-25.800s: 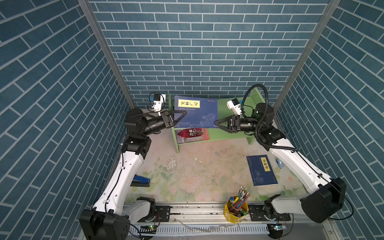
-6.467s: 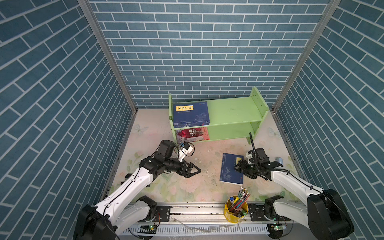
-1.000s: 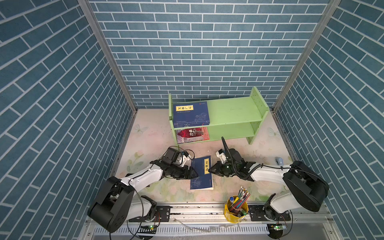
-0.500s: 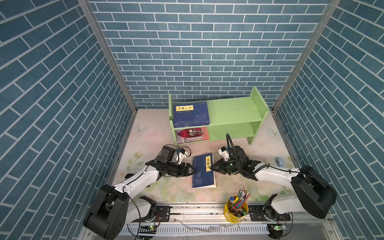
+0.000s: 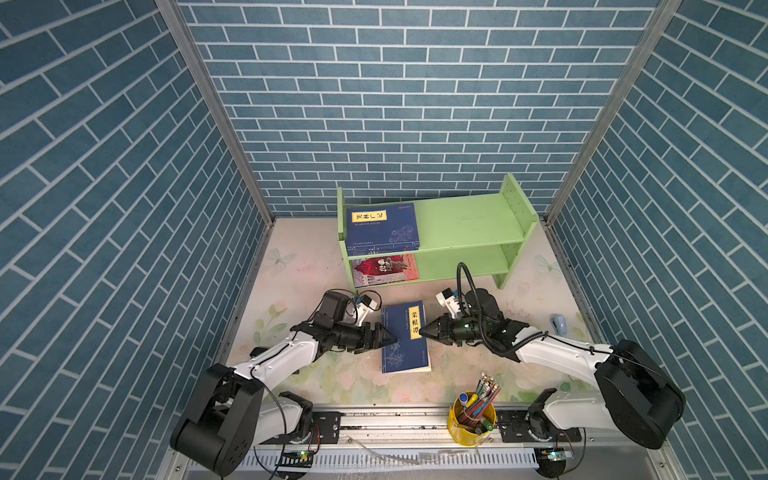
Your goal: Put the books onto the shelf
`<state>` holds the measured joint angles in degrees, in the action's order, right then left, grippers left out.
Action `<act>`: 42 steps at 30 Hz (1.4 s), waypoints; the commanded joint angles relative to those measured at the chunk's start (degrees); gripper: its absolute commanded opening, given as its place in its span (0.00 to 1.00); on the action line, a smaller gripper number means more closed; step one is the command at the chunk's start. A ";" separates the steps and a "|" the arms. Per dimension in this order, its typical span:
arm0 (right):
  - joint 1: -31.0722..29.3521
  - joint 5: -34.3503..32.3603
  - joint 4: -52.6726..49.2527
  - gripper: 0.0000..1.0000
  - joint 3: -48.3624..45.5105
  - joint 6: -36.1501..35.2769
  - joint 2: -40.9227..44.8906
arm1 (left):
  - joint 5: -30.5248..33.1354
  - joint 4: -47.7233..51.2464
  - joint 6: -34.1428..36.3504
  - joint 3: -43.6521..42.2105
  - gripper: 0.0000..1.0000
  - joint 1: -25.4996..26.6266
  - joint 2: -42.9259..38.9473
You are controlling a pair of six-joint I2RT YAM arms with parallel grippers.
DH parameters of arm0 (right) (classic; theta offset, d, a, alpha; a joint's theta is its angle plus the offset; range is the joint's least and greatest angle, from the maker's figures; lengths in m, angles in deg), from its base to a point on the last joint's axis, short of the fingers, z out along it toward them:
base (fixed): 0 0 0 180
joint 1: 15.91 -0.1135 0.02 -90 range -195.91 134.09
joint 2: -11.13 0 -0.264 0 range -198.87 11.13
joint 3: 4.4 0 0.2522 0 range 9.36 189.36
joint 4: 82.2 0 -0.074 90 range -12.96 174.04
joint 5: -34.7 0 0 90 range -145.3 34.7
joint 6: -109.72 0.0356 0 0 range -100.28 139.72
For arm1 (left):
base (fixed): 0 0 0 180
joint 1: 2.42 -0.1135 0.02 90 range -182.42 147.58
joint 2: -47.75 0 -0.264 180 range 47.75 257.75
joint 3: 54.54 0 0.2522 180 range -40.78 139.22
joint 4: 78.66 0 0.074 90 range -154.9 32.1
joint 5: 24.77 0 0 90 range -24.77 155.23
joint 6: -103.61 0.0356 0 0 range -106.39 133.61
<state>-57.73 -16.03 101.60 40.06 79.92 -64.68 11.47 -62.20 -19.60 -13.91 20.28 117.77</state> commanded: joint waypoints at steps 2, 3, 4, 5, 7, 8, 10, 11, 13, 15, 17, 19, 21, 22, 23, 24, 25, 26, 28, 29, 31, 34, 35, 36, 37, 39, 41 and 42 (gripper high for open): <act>0.16 4.51 7.50 0.00 1.56 3.15 0.16 | -4.76 -5.80 -4.05 1.06 0.91 -0.31 1.27; 0.21 5.04 8.04 0.00 1.63 3.44 -0.10 | -5.76 -6.35 -4.58 1.47 0.89 -0.29 1.44; 0.16 5.36 8.44 0.00 1.71 3.62 -0.30 | -6.85 -7.23 -5.55 1.84 0.87 -0.32 1.44; 0.17 5.74 8.74 0.00 1.81 3.75 -0.45 | -7.62 -7.93 -6.50 2.11 0.85 -0.30 1.44; 0.18 6.22 8.89 0.00 2.06 3.72 -0.57 | -9.17 -8.67 -8.27 2.95 0.77 -0.24 1.21; 0.16 6.41 8.80 0.00 2.11 3.74 -0.62 | -9.61 -8.45 -8.59 3.32 0.73 -0.29 0.91; 0.20 6.85 8.43 0.00 2.24 3.67 -0.61 | -10.27 -7.06 -8.60 4.03 0.61 -0.26 -0.37; 0.22 6.88 7.86 0.00 2.29 3.48 -0.51 | -10.44 -6.28 -8.57 4.21 0.56 -0.30 -1.02; 0.16 6.88 5.94 0.00 2.46 2.59 -0.26 | -11.35 -5.07 -8.54 4.16 0.44 -0.21 -2.61; 0.18 6.44 3.72 0.00 2.53 1.72 0.33 | -11.64 -3.88 -8.38 3.85 0.28 -0.18 -4.19; 0.18 5.44 1.30 0.11 2.40 0.93 1.54 | -11.03 -2.38 -8.09 3.38 0.11 -0.20 -6.07; 0.27 4.23 -1.28 0.20 2.09 -0.08 3.15 | -10.72 -1.67 -7.92 2.93 0.03 -0.12 -7.75; 0.41 2.54 -4.55 0.26 2.01 -1.32 5.14 | -10.40 -1.21 -7.88 2.66 0.02 -0.11 -9.02; 0.61 1.63 -6.11 0.29 2.00 -1.79 6.37 | -10.45 -1.05 -7.90 2.66 0.01 -0.11 -9.50; 1.11 0.75 -7.59 0.31 2.02 -2.06 7.71 | -10.69 -1.10 -7.82 2.70 0.01 -0.11 -9.87; 1.57 0.05 -8.79 0.33 1.97 -2.26 8.97 | -10.84 -1.13 -7.71 2.81 0.01 -0.06 -10.06; 2.18 -0.80 -10.10 0.35 2.00 -2.44 10.68 | -10.99 -0.81 -7.57 3.05 0.01 -0.07 -10.41; 2.88 -1.49 -11.36 0.36 2.07 -2.54 12.53 | -11.47 -0.68 -7.50 3.42 0.00 -0.02 -10.75; 4.16 -2.98 -15.13 0.37 2.74 -3.36 16.30 | -12.43 0.24 -6.80 4.24 0.00 0.27 -11.36; 4.73 -4.12 -18.09 0.38 3.57 -4.28 18.32 | -13.10 0.99 -6.14 4.77 0.00 0.58 -11.67; 5.33 -6.18 -24.05 0.41 5.68 -6.46 21.68 | -15.07 2.17 -4.66 5.95 0.00 1.51 -12.33; 5.87 -8.38 -31.44 0.42 9.31 -9.00 25.70 | -19.63 6.73 0.14 9.31 0.00 3.51 -13.16; 6.17 -8.65 -33.25 0.42 10.31 -9.69 26.52 | -21.02 9.41 2.56 10.93 0.00 3.97 -13.39; 6.29 -9.08 -35.19 0.42 11.71 -10.22 27.40 | -22.36 13.79 6.72 12.82 0.00 4.64 -13.44; 6.40 -9.57 -37.10 0.43 13.11 -10.81 28.08 | -23.19 18.30 10.37 15.75 0.00 4.80 -13.63; 6.49 -10.36 -40.07 0.43 15.70 -11.76 29.03 | -24.57 22.46 14.20 19.35 0.00 5.20 -13.61; 6.58 -10.95 -41.80 0.44 18.08 -12.28 29.86 | -24.19 26.09 18.36 23.05 0.00 5.38 -13.38; 6.58 -11.13 -42.34 0.45 19.31 -12.46 30.16 | -22.95 26.52 19.11 24.80 0.00 5.49 -13.11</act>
<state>-51.44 -24.75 65.51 56.65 70.88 -35.64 -9.14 -42.60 -9.09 7.18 25.35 105.23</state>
